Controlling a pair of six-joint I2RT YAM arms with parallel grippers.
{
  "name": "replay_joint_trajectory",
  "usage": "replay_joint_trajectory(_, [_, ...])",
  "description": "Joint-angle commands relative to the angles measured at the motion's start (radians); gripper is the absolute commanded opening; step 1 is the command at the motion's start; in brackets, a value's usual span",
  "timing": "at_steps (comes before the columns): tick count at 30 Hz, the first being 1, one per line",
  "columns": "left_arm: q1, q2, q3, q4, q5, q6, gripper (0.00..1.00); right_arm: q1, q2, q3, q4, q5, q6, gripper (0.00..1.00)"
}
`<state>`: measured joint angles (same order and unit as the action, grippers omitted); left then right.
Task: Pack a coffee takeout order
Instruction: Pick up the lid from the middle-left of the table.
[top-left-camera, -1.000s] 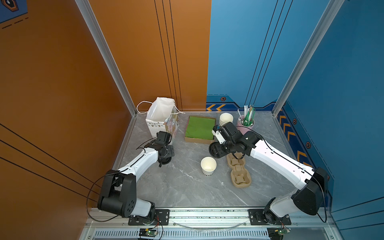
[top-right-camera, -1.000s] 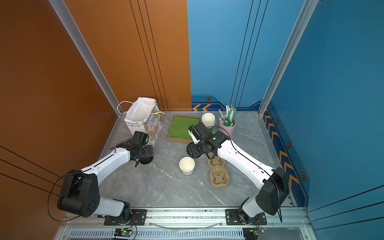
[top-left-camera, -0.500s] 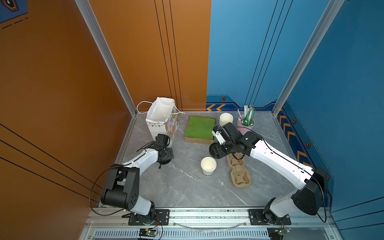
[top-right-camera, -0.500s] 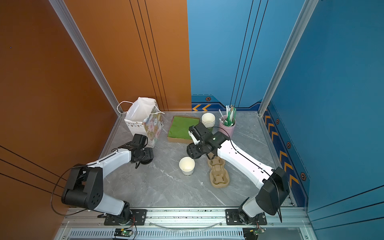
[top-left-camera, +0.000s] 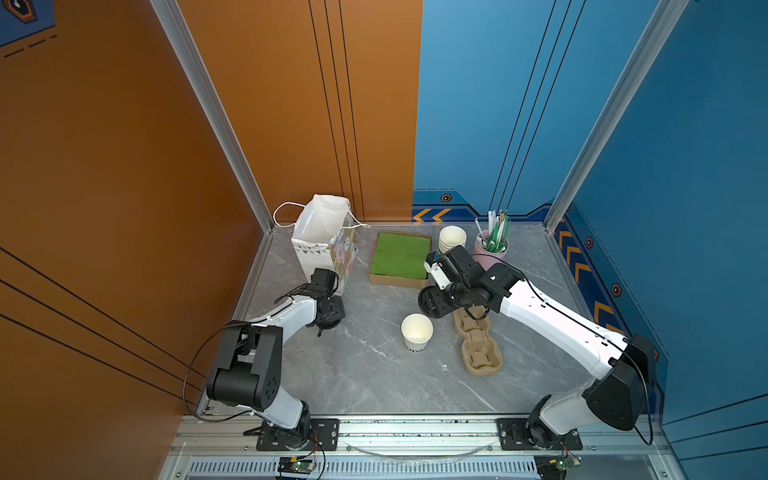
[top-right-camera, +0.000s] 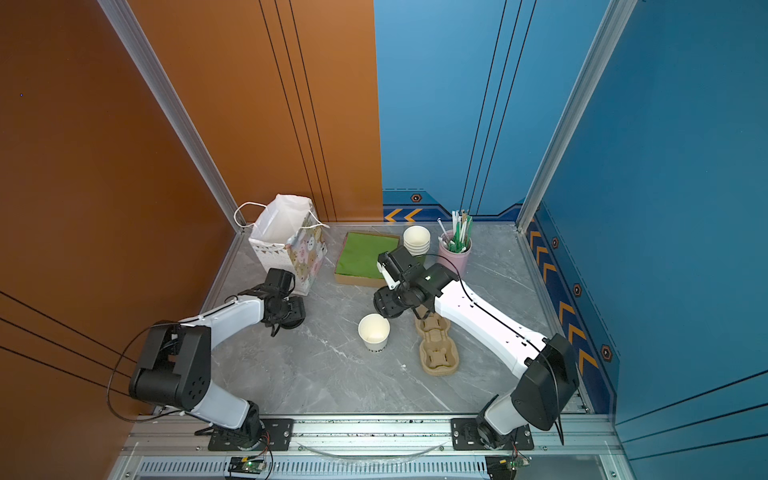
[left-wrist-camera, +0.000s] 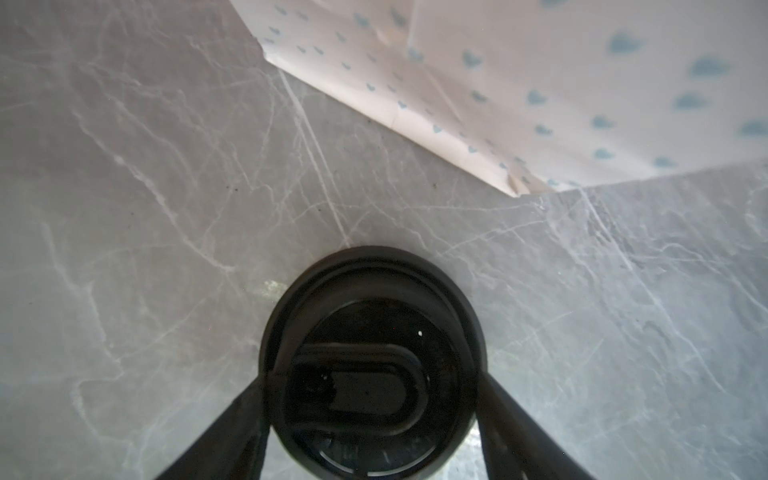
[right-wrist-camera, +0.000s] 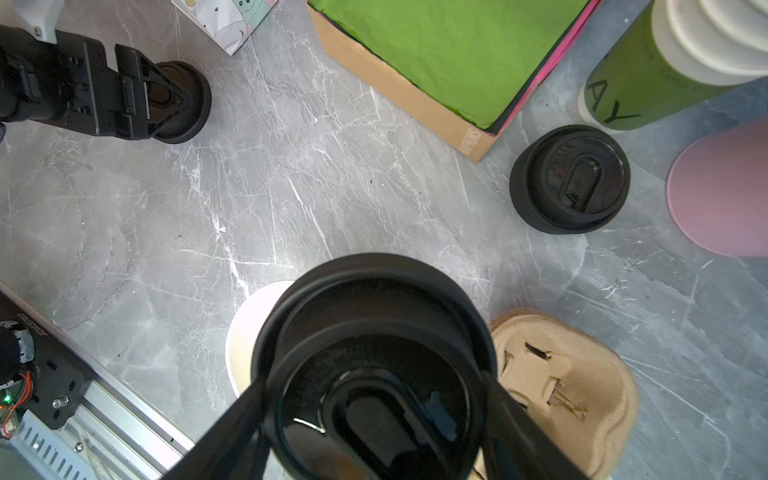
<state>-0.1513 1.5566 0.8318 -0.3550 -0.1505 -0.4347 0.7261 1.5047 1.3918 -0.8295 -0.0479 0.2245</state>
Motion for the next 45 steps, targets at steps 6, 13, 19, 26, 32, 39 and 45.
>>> replay_joint_trajectory(6, [0.010, 0.034, -0.006, 0.002, 0.035, 0.007, 0.75, -0.005, -0.026, -0.015, -0.002, 0.005, 0.003, 0.73])
replay_joint_trajectory(13, [0.014, 0.047, -0.010, 0.001, 0.042, 0.002, 0.75, -0.005, -0.024, -0.017, -0.002, 0.006, 0.002, 0.73])
replay_joint_trajectory(19, [0.015, 0.040, -0.014, 0.001, 0.055, 0.001, 0.72, -0.007, -0.026, -0.017, -0.002, 0.006, 0.000, 0.73])
replay_joint_trajectory(26, [0.013, -0.047, -0.028, -0.011, 0.083, -0.005, 0.67, -0.008, -0.035, -0.017, -0.001, 0.006, 0.000, 0.73])
replay_joint_trajectory(32, [-0.010, -0.142, -0.040, -0.035, 0.128, -0.024, 0.65, -0.016, -0.052, -0.019, -0.002, 0.008, 0.001, 0.73])
replay_joint_trajectory(39, [-0.114, -0.229, -0.002, -0.036, 0.153, -0.048, 0.65, -0.063, -0.094, -0.043, -0.002, 0.014, 0.000, 0.73])
replay_joint_trajectory(45, [-0.235, -0.207, 0.102, -0.035, 0.136, -0.077, 0.64, -0.115, -0.150, -0.086, -0.003, 0.015, 0.002, 0.74])
